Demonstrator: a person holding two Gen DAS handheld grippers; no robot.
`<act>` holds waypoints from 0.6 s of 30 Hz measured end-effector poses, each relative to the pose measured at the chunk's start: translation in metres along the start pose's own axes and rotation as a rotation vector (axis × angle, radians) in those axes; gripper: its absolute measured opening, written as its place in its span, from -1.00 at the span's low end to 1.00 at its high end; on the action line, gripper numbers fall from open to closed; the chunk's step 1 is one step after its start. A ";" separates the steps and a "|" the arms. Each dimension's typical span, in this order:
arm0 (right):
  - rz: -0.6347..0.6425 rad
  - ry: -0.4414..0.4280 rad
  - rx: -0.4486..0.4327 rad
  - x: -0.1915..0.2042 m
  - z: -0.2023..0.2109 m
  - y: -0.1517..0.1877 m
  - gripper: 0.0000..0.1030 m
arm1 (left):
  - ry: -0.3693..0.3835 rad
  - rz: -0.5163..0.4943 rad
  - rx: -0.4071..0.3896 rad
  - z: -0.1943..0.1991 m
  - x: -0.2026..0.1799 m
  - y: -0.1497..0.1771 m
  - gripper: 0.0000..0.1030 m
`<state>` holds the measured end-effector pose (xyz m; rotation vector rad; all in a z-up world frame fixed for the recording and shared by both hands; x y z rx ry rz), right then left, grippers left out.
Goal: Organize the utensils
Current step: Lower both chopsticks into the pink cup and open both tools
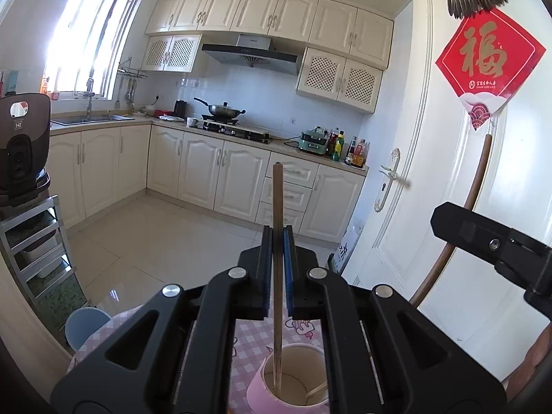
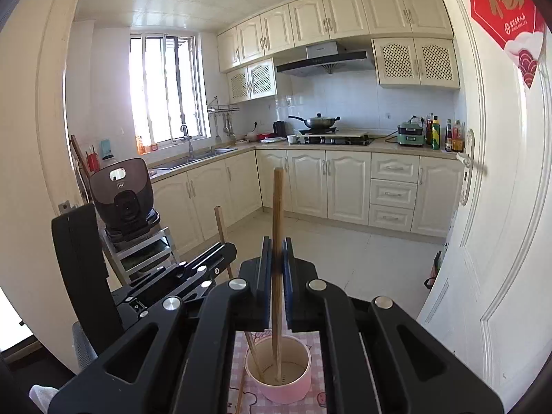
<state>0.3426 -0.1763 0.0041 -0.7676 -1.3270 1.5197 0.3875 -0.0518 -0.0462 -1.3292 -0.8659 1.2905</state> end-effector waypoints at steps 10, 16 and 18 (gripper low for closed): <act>-0.058 0.009 0.105 -0.012 -0.017 0.042 -0.91 | 0.013 -0.017 0.057 0.005 0.000 0.021 -0.86; -0.067 0.008 0.147 -0.010 -0.020 0.059 -0.91 | 0.004 -0.039 0.062 0.013 0.001 0.023 -0.85; -0.067 0.012 0.141 -0.010 -0.019 0.059 -0.91 | 0.006 -0.045 0.075 0.015 0.000 0.025 -0.85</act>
Point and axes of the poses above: each gripper's, at about its wrist camera, not at the fingertips, and z roughly against the way its jaws point, x to its left, y to its underside, the point moved 10 cm from there along -z, roughly the way its jaws point, and after that the axes turned 9 degrees about -x, right-handed, at the moved point
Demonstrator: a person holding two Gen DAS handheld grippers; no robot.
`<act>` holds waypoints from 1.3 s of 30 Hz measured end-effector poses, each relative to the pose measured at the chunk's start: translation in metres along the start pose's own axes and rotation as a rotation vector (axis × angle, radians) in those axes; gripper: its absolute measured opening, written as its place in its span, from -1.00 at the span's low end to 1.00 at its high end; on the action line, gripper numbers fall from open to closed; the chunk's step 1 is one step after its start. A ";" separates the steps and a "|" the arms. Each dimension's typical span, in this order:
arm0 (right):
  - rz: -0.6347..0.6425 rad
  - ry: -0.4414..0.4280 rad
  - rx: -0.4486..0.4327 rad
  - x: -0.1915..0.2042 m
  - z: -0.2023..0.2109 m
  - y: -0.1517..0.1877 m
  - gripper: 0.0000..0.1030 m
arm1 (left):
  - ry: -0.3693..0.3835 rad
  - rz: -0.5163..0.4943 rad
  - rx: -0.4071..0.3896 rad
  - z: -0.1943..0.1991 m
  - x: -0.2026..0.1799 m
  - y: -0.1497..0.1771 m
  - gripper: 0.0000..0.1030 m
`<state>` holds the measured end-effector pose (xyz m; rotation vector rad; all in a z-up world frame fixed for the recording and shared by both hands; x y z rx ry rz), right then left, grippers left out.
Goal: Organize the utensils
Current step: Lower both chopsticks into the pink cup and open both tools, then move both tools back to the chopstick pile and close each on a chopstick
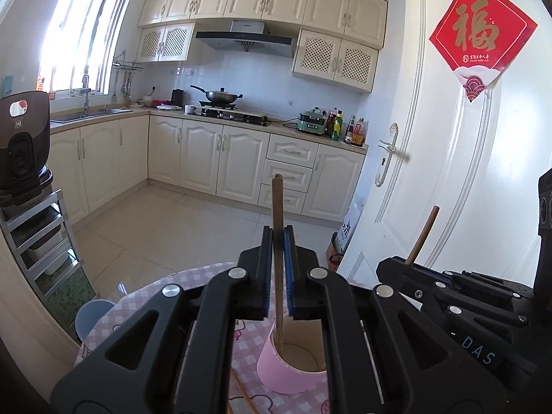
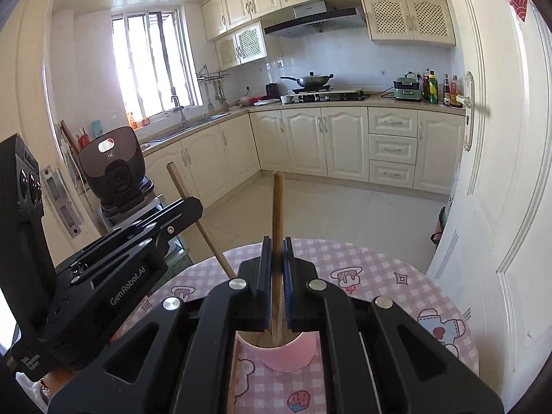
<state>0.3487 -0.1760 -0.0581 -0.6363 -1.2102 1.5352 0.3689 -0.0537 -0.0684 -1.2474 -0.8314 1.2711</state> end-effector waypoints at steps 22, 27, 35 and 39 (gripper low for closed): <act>-0.054 0.049 -0.001 -0.001 0.035 0.014 -0.27 | -0.043 -0.045 0.079 0.066 0.015 0.009 0.46; -0.031 0.032 0.008 0.013 0.046 0.023 -0.26 | -0.051 -0.049 0.163 0.086 0.027 0.024 0.47; 0.069 -0.043 0.088 0.056 0.044 0.061 -0.26 | -0.089 -0.028 0.292 0.109 0.057 0.063 0.47; 0.139 -0.099 0.207 0.080 0.023 0.100 -0.27 | -0.131 0.005 0.334 0.113 0.081 0.082 0.47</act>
Point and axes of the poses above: each gripper's, at about its wrist camera, not at the fingertips, and z roughly against the way its jaws point, x to its left, y to its underside, the point moved 10 cm from there along -z, roughly the way its jaws point, and after that the axes turned 9 degrees about -x, right-handed, at the moved point
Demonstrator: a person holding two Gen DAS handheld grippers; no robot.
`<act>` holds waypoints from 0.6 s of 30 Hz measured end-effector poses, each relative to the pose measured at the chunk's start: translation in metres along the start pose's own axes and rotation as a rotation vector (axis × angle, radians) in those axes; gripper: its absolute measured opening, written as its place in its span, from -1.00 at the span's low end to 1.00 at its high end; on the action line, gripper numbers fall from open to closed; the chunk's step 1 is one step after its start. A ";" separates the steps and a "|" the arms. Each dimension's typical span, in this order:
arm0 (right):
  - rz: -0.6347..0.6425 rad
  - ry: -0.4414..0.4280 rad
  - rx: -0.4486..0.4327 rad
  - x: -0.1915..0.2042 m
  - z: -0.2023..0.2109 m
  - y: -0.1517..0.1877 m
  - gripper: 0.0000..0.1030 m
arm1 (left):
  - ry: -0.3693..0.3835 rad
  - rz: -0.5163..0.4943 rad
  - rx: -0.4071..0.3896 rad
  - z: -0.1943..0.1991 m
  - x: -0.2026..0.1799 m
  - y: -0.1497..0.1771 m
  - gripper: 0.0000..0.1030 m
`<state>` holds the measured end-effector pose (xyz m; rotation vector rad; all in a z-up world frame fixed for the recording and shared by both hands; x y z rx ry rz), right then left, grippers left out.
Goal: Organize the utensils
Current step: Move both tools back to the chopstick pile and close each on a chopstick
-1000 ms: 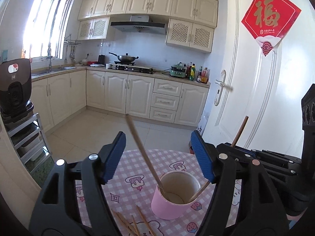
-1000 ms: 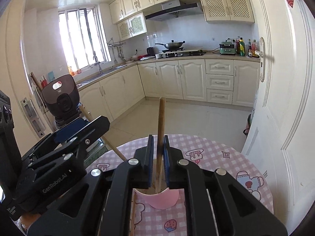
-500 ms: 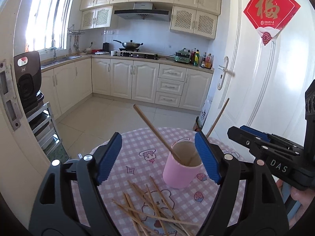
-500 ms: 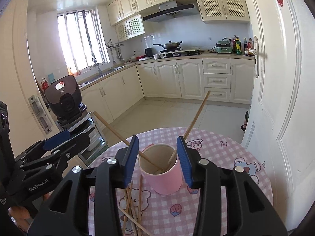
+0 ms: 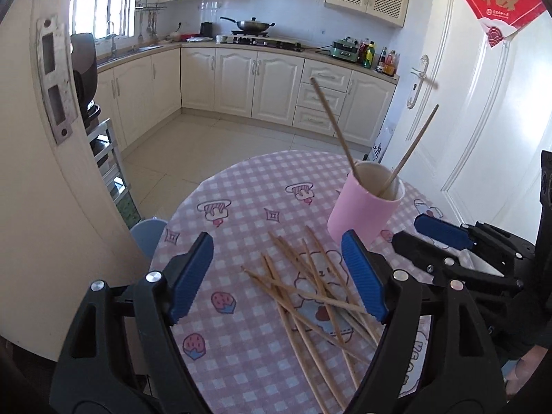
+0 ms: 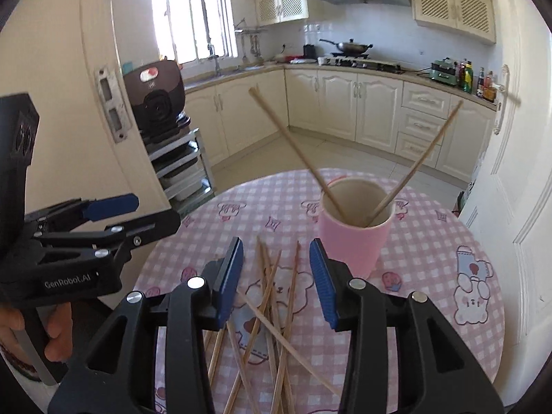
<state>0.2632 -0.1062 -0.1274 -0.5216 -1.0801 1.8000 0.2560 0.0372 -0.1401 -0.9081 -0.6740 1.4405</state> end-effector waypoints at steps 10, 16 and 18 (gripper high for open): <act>0.146 -0.049 0.226 0.037 -0.065 0.058 -0.52 | -0.056 0.056 0.143 -0.031 0.040 0.048 0.47; 0.237 -0.033 0.314 0.049 -0.097 0.078 -0.64 | -0.061 0.099 0.217 -0.052 0.050 0.068 0.47; 0.246 -0.032 0.331 0.050 -0.104 0.082 -0.69 | -0.060 0.110 0.234 -0.058 0.051 0.071 0.47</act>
Point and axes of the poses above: each gripper's, at about its wrist camera, not at the fingertips, and z roughly against the way its jaws point, x to its left, y to its underside, the point moved 10 cm from there along -z, roughly the way its jaws point, and after that the axes turned 9 degrees about -x, right-handed, at the moved point
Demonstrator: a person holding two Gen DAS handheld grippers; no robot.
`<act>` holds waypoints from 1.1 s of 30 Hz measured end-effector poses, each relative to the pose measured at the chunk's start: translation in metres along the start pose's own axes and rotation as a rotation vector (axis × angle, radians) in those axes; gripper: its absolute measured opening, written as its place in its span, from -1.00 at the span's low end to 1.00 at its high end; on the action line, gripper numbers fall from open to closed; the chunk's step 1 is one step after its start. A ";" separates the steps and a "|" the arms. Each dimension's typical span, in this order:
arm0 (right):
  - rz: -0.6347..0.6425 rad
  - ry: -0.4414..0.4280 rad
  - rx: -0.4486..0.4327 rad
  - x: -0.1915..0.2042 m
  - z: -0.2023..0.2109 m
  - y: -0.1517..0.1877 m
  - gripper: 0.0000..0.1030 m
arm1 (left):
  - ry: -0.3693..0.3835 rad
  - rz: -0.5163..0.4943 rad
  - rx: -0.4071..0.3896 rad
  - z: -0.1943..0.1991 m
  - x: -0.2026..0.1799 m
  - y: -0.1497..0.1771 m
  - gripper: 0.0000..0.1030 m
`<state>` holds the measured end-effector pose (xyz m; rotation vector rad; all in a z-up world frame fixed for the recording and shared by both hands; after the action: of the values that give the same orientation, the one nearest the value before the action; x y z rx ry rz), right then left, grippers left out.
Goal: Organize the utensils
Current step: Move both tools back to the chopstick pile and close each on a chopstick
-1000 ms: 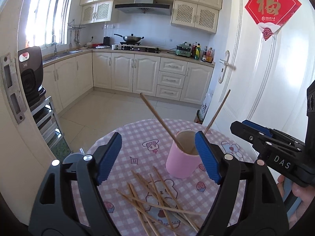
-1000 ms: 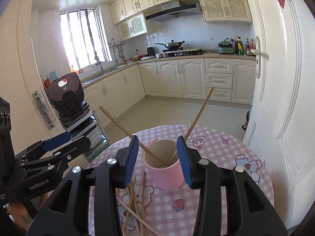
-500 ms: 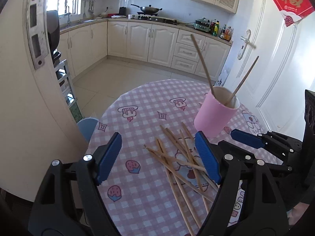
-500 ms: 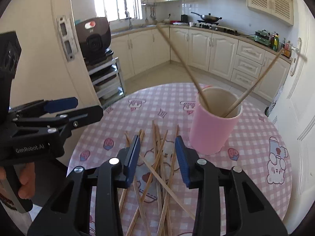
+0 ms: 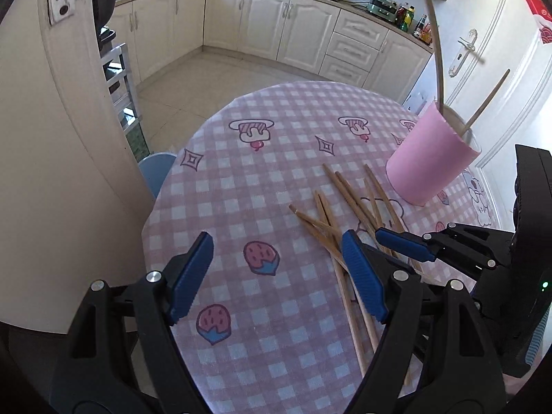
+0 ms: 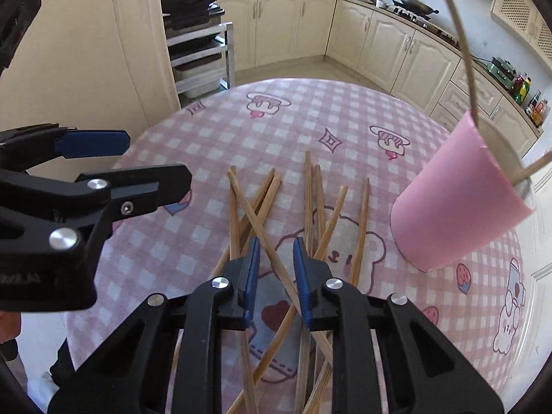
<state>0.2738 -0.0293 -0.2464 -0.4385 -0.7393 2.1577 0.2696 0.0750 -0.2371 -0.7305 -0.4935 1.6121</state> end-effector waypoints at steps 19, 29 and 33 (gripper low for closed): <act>-0.154 -0.021 -0.104 -0.037 0.020 -0.005 -0.92 | 0.052 0.105 0.145 -0.050 -0.019 0.009 0.46; -0.214 -0.045 -0.117 -0.052 0.027 -0.003 -0.91 | 0.041 0.068 0.183 -0.060 -0.033 0.009 -0.31; -0.217 -0.055 -0.120 -0.053 0.029 -0.003 -0.91 | 0.033 0.056 0.188 -0.062 -0.037 0.009 -0.33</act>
<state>0.2931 -0.0799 -0.2192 -0.3454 -0.9079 1.9354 0.3088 0.0315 -0.2802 -0.6321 -0.2950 1.6703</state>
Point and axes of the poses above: each gripper's, at about its wrist camera, not at the fingertips, and z roughly against the way its jaws point, x to its left, y to its underside, the point moved 10 cm from there along -z, roughly the way its jaws point, and after that the axes turned 9 degrees about -x, right-handed, at the moved point
